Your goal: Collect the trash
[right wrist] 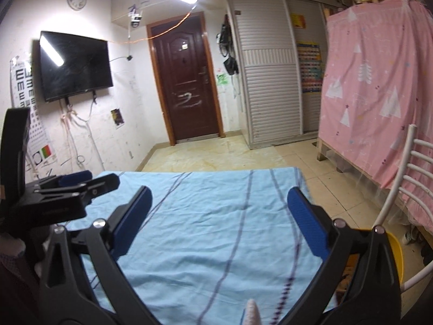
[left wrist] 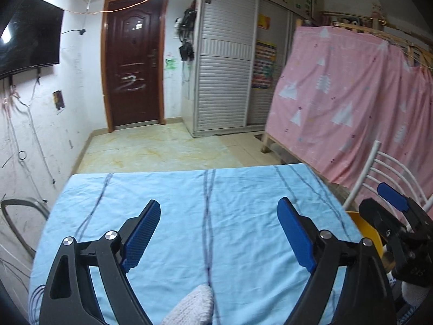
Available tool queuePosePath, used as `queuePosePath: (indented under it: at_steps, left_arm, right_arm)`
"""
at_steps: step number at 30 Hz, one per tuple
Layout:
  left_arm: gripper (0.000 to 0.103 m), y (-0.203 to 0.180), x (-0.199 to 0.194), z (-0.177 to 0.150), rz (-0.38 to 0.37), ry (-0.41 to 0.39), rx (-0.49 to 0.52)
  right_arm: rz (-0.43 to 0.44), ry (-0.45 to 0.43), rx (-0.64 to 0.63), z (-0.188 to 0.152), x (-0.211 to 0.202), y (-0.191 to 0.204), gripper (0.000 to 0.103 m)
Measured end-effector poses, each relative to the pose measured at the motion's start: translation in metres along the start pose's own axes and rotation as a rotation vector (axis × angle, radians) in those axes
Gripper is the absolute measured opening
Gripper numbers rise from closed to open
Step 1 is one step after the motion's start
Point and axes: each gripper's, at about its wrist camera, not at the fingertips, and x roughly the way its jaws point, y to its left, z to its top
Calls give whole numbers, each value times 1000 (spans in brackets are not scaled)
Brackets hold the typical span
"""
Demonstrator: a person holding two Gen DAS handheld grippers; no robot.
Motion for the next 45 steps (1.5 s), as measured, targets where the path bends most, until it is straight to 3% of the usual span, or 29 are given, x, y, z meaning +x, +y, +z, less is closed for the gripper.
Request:
queuePosePath:
  at_steps: [10,45]
  left_arm:
    - [80,31,-11,-4,79,-20,-39]
    - [86,62,-7,-12,105,-7,-99]
  right_arm:
    - [34,19,-55,2,10,35,96]
    - [48,29,-105,7,18,65,96]
